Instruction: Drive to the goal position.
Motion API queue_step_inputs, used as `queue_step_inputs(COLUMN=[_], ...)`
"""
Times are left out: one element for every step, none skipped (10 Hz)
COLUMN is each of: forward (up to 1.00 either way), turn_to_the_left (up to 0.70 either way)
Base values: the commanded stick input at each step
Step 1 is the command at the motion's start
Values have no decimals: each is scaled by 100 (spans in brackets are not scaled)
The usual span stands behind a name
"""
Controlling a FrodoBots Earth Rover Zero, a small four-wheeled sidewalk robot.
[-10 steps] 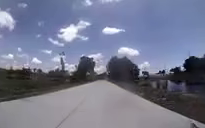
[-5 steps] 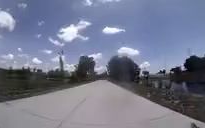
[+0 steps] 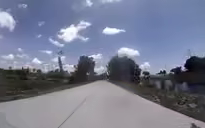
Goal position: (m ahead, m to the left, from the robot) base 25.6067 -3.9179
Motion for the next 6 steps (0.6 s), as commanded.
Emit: queue_step_inputs(forward=[85, 85, 85, 85, 85, 85], turn_to_the_left=[0, 0, 0, 0, 0, 0])
